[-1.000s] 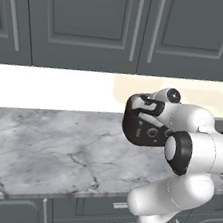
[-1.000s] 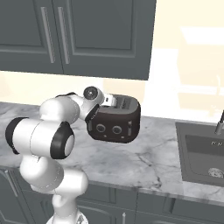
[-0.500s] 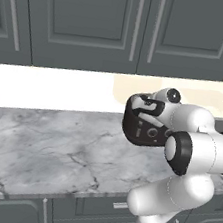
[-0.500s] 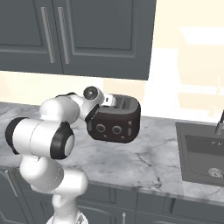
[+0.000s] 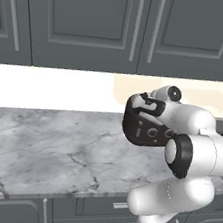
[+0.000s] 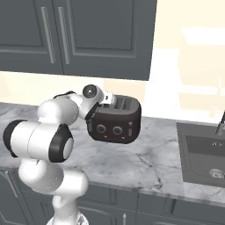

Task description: Start the toaster. Once the lever pops up, take the bread to the plate on the dining counter.

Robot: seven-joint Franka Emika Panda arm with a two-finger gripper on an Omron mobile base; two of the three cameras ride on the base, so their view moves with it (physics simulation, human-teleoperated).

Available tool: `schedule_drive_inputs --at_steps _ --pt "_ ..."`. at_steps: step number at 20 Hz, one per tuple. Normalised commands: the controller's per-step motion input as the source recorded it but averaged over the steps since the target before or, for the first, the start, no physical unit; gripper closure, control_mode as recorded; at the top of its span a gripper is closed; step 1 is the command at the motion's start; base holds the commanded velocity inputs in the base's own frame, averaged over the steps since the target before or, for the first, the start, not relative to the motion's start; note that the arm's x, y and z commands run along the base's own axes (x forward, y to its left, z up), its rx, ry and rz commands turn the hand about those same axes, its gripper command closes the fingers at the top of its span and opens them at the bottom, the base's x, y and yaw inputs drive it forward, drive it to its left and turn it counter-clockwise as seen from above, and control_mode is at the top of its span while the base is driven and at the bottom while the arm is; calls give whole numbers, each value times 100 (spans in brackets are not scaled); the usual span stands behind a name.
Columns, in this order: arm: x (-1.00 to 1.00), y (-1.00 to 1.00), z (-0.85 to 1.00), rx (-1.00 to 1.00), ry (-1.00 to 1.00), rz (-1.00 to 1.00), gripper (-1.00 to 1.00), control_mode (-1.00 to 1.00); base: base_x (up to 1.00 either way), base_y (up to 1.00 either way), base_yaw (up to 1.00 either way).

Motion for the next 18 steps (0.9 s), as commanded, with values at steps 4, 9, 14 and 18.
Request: schedule_drive_inputs --at_steps 4,9,14,18 --pt "0 0 10 0 0 0 100 -100 0 0 0" --pt "0 0 0 0 0 0 100 -100 0 0 0" --pt "0 0 0 0 0 0 100 -100 0 0 0" --pt "0 0 0 0 0 0 100 -100 0 0 0"
